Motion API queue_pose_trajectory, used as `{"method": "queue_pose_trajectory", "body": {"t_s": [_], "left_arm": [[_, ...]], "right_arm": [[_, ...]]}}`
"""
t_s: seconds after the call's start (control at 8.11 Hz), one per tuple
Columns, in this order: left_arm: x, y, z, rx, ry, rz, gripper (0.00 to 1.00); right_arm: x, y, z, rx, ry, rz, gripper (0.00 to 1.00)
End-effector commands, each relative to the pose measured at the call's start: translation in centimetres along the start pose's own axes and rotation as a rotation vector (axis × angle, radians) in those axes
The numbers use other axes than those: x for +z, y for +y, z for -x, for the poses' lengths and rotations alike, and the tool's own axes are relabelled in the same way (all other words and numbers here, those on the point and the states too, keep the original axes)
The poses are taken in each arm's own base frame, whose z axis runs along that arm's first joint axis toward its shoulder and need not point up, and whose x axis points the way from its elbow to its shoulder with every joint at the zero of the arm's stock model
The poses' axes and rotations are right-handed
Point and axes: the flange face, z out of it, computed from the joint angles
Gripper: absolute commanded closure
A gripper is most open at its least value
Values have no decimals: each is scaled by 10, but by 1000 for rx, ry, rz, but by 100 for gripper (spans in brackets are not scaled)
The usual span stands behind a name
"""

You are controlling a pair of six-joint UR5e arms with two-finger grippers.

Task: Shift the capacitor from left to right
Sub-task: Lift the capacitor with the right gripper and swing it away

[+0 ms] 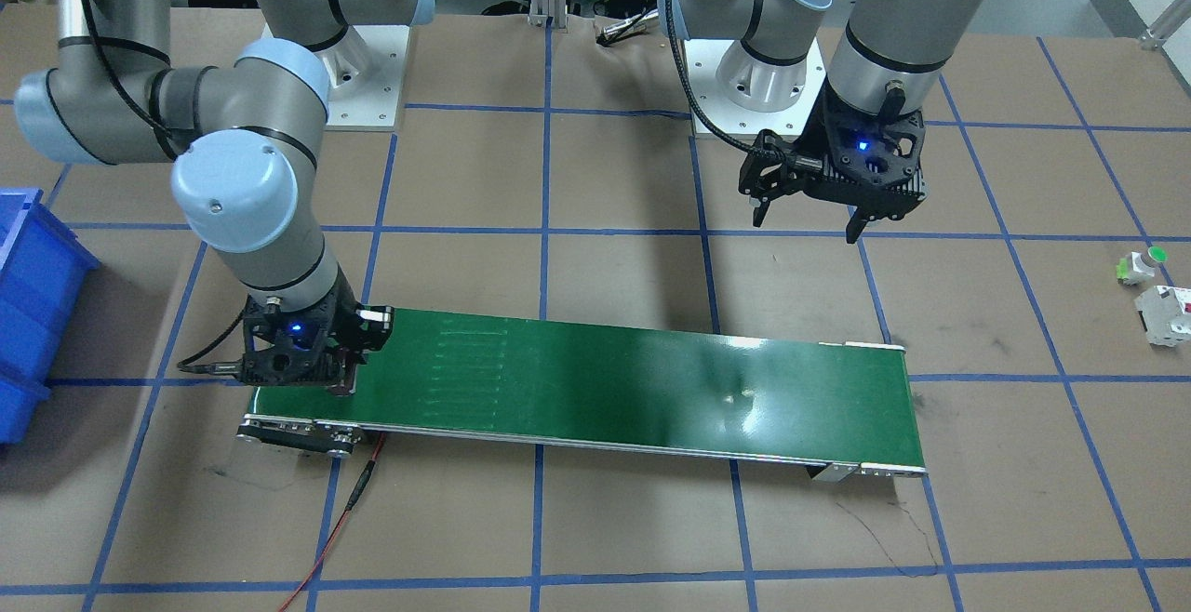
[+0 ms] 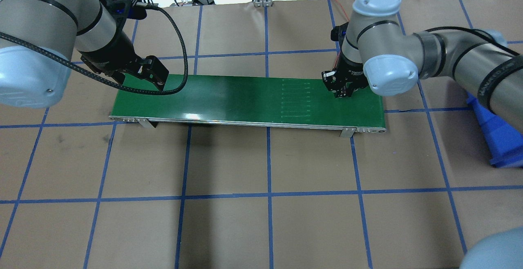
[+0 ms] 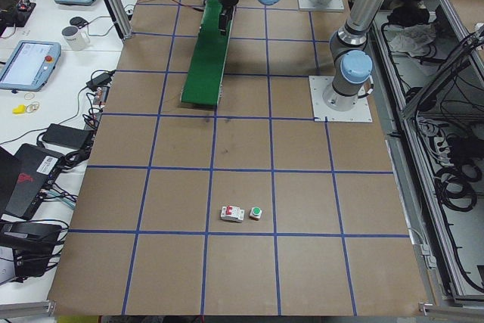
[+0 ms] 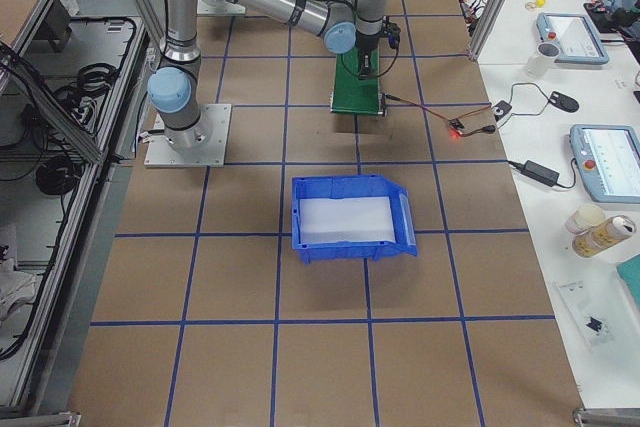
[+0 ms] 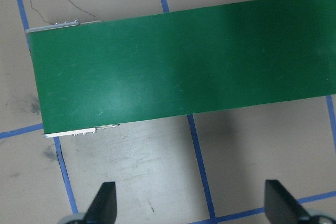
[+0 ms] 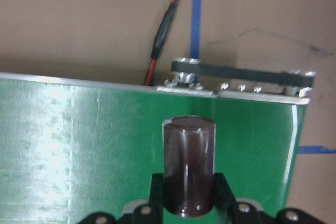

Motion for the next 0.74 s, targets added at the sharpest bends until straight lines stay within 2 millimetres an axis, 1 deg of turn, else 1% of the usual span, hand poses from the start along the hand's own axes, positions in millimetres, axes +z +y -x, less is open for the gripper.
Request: {"method": "queue_pose_trajectory", "body": {"t_s": [0.0, 0.12, 0.25, 0.37, 0.49, 0.62], "left_arm": [[2, 0, 1, -1, -1, 2, 0], [1, 0, 0, 0, -2, 1, 0], [1, 0, 0, 0, -2, 1, 0], [-1, 0, 0, 0, -2, -2, 0], [1, 0, 0, 0, -2, 1, 0], [2, 0, 0, 0, -1, 2, 0]], "right_arm": [[-71, -15, -80, 18, 47, -61, 100], [-84, -13, -129, -55, 56, -53, 100], [-86, -12, -179, -121, 68, -47, 100], [-86, -5, -235, -176, 78, -40, 100], [-85, 6, -292, -252, 79, -37, 100], [-80, 24, -354, -299, 76, -24, 100]]}}
